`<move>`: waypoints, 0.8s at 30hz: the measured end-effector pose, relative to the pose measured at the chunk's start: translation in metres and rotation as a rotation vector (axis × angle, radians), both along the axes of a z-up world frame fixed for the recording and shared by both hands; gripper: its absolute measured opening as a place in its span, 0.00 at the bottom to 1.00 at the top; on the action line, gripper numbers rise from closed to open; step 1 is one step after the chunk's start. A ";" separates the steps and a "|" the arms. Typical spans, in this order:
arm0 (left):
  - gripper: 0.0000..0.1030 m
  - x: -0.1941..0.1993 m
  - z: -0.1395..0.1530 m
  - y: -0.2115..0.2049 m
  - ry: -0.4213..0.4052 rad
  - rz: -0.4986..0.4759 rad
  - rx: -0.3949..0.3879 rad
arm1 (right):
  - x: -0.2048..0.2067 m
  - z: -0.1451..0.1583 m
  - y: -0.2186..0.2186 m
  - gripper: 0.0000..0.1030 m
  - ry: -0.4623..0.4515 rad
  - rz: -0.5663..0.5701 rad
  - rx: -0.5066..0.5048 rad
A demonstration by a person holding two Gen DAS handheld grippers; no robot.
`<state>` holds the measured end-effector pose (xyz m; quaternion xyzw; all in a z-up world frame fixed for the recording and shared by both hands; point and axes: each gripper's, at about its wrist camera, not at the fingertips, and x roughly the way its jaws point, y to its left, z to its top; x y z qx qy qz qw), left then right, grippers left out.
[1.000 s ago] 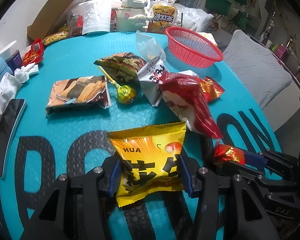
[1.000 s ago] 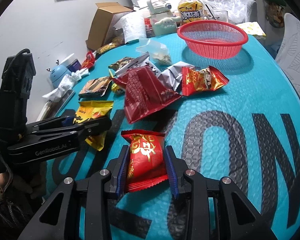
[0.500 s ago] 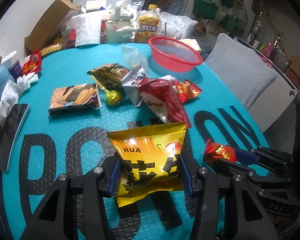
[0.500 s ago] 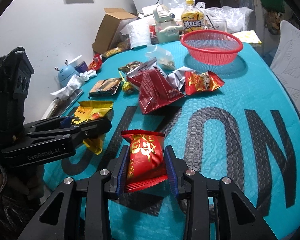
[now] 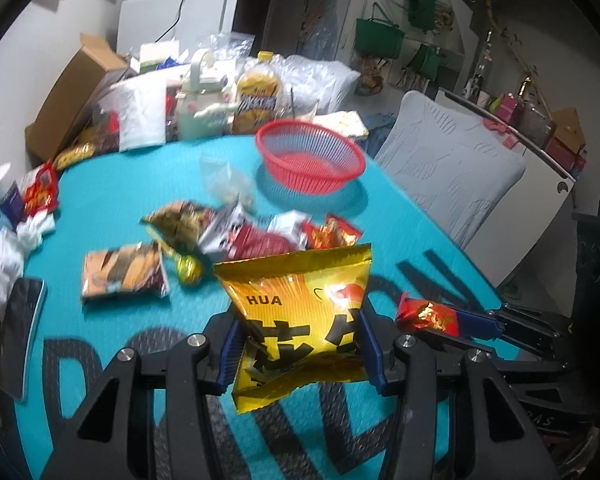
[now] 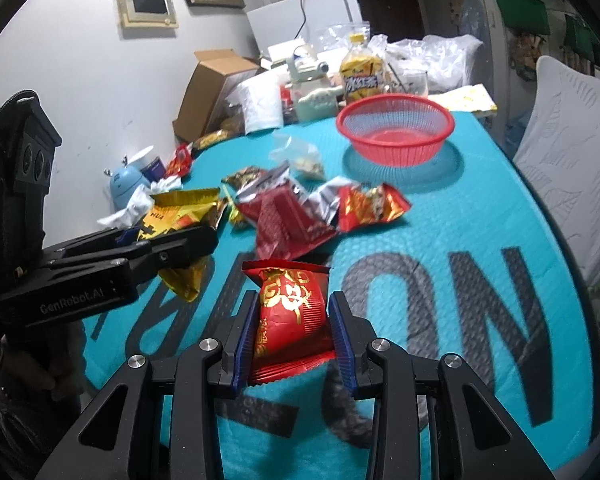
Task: Organize snacks
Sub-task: 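Carry both packets over the red basket and open the right tool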
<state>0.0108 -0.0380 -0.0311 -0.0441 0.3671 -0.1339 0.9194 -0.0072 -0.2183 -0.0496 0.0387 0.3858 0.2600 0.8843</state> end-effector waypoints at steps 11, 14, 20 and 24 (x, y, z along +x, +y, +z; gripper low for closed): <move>0.47 0.042 0.036 -0.010 -0.084 -0.041 -0.003 | 0.035 0.036 -0.008 0.34 -0.088 -0.006 -0.027; 0.47 0.059 0.043 -0.014 -0.097 -0.055 -0.003 | 0.050 0.046 -0.010 0.34 -0.114 -0.006 -0.033; 0.47 0.097 0.055 -0.021 -0.112 -0.079 -0.014 | 0.089 0.062 -0.015 0.34 -0.148 -0.023 -0.052; 0.47 0.126 0.059 -0.027 -0.109 -0.102 -0.012 | 0.116 0.066 -0.020 0.34 -0.152 -0.031 -0.058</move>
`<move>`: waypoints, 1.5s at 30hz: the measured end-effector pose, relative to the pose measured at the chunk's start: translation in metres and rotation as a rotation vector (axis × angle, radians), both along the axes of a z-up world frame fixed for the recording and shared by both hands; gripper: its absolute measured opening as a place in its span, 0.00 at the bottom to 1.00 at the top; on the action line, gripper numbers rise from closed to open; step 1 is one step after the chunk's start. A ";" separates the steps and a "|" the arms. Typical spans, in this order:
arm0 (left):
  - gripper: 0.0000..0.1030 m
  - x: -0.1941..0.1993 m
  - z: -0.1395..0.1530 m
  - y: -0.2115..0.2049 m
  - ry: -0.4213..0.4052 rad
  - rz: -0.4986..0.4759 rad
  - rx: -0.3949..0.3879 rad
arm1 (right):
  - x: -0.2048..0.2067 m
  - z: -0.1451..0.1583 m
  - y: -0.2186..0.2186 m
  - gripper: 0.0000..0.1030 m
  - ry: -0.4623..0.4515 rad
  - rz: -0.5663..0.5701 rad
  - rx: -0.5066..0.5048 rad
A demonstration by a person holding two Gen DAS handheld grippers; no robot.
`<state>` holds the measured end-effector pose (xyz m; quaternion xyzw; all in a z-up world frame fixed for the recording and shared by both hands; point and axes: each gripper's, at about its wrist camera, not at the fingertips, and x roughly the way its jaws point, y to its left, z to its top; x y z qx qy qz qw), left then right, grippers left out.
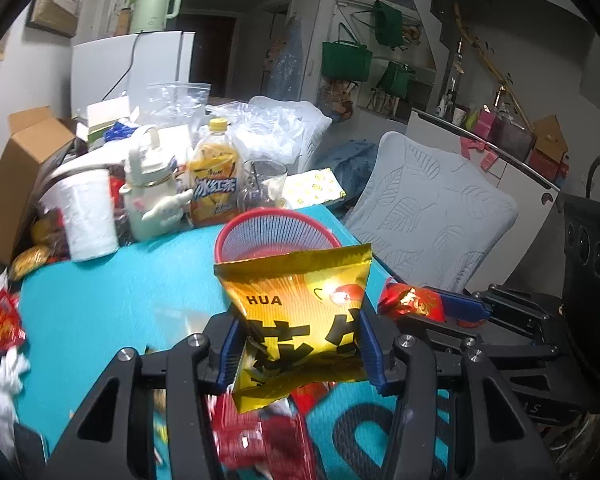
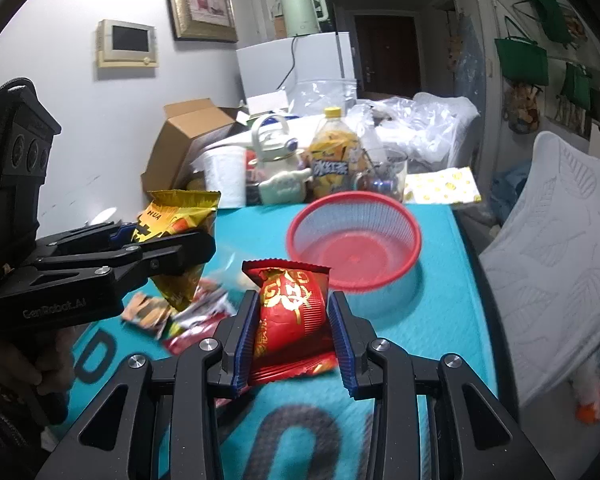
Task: Organize snacks
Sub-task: 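Carry both packets over the red basket and open the right tool, then open the left tool to drop the yellow packet into the basket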
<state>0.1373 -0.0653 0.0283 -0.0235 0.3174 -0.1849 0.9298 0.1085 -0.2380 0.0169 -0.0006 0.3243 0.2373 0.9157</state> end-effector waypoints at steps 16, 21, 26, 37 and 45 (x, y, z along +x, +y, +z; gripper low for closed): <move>0.48 0.116 -0.016 -0.026 0.071 -0.022 0.066 | 0.116 0.001 -0.008 0.34 -0.021 -0.023 -0.075; 0.47 0.149 -0.030 -0.032 0.110 -0.015 0.087 | 0.150 -0.011 -0.008 0.34 0.006 -0.029 -0.098; 0.47 0.173 -0.048 -0.040 0.138 -0.006 0.125 | 0.172 -0.025 -0.008 0.34 0.027 -0.036 -0.109; 0.47 0.203 -0.074 -0.050 0.181 0.006 0.181 | 0.202 -0.056 -0.011 0.34 0.094 -0.062 -0.121; 0.51 0.207 -0.079 -0.047 0.222 0.043 0.204 | 0.205 -0.059 -0.015 0.41 0.112 -0.092 -0.138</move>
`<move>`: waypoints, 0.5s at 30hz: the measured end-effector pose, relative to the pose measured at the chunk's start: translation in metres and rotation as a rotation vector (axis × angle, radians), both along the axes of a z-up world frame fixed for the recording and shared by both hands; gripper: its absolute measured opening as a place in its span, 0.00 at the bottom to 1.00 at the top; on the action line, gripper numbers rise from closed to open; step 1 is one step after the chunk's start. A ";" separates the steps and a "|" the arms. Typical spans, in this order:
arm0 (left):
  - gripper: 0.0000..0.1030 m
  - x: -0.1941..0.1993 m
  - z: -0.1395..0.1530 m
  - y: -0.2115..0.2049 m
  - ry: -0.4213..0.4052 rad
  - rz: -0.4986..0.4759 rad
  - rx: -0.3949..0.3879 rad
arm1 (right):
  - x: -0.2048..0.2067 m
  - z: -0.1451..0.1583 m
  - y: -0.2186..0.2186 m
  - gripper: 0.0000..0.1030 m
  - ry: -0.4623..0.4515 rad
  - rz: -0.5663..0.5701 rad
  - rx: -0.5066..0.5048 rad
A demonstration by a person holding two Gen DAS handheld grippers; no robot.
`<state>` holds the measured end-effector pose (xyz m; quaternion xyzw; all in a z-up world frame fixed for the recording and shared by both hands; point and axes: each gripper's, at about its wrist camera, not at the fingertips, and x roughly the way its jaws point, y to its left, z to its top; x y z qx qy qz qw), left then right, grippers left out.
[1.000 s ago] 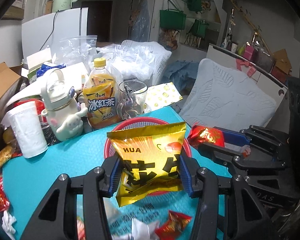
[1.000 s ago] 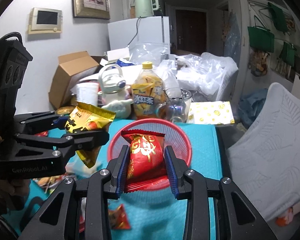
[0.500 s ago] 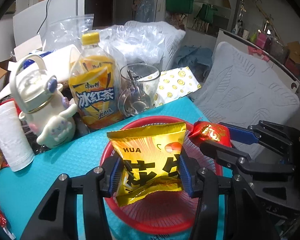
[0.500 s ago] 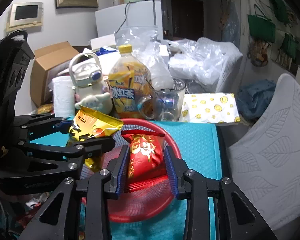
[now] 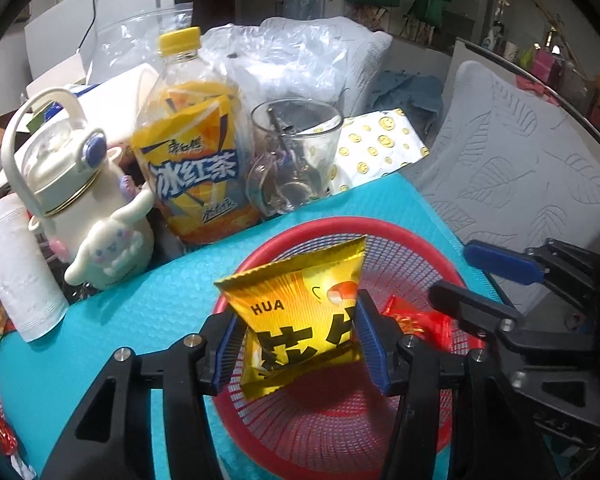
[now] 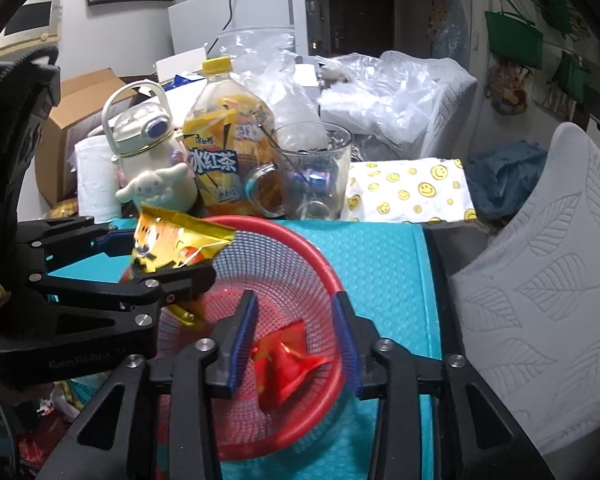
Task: Organize snacks
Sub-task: 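Open the left tool to drop the yellow packet into the basket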
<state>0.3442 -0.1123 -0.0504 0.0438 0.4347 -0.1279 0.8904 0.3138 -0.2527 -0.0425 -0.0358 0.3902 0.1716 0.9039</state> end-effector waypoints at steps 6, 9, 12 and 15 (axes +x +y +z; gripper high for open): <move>0.76 -0.009 0.016 0.002 -0.053 0.023 0.015 | -0.007 0.009 -0.005 0.41 -0.014 -0.018 -0.008; 0.76 -0.014 0.026 0.002 -0.070 0.025 0.017 | -0.012 0.016 -0.006 0.41 -0.025 -0.025 -0.005; 0.76 -0.019 0.037 0.003 -0.097 0.033 0.025 | -0.018 0.024 -0.007 0.41 -0.041 -0.030 -0.006; 0.76 -0.028 0.050 0.005 -0.121 0.036 0.017 | -0.026 0.036 -0.008 0.41 -0.064 -0.035 -0.009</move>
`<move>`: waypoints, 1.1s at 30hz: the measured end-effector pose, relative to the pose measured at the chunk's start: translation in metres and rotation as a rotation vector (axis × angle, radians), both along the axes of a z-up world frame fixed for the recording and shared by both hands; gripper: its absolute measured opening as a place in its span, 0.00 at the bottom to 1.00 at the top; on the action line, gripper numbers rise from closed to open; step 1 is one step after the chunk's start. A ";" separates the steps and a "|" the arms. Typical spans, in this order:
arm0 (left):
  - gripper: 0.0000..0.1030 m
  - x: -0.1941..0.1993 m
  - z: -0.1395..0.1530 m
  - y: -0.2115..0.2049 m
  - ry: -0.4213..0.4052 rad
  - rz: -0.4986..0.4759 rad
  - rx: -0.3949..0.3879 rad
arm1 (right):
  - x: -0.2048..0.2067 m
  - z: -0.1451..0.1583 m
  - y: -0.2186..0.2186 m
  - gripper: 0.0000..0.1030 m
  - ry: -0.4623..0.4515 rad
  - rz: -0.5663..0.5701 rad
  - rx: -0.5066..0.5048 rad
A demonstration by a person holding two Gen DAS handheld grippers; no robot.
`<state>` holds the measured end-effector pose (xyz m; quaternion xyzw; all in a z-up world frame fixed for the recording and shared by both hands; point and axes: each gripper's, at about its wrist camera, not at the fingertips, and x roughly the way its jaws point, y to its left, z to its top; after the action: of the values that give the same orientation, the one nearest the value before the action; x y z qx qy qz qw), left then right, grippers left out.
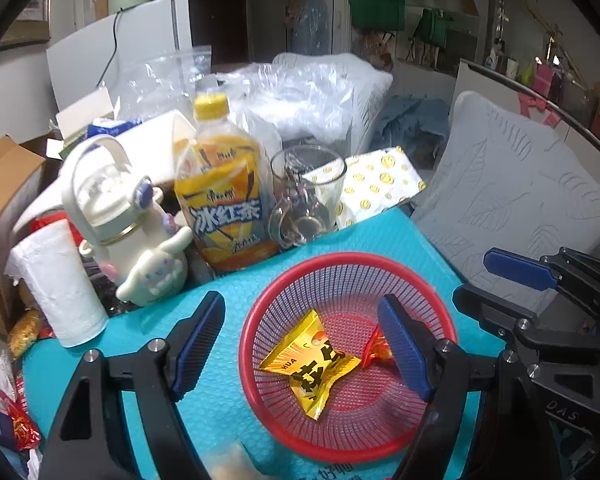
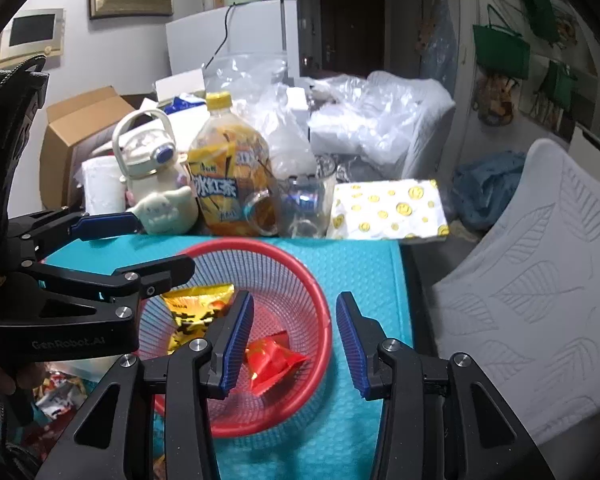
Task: Organize snacks
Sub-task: 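Open the left tool to drop the yellow packet into the basket, then move both open tools back to the snack pile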
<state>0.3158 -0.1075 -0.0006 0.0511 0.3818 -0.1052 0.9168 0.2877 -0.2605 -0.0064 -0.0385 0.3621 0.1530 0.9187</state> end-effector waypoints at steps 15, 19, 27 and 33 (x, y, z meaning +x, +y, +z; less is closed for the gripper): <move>0.76 -0.072 0.070 0.007 -0.152 0.002 0.005 | -0.057 0.062 0.006 0.41 -0.134 -0.001 -0.012; 0.76 -0.096 0.082 0.014 -0.184 0.001 -0.001 | -0.078 0.074 0.010 0.41 -0.159 -0.004 0.006; 0.76 -0.136 0.088 0.025 -0.203 -0.008 -0.012 | -0.120 0.090 0.022 0.41 -0.203 0.011 0.011; 0.76 -0.167 0.082 0.032 -0.211 -0.009 -0.013 | -0.153 0.089 0.032 0.44 -0.213 0.027 0.015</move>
<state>0.1486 -0.0754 0.0814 0.0577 0.2822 -0.1056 0.9518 0.1351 -0.2284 0.0830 -0.0523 0.2608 0.1633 0.9500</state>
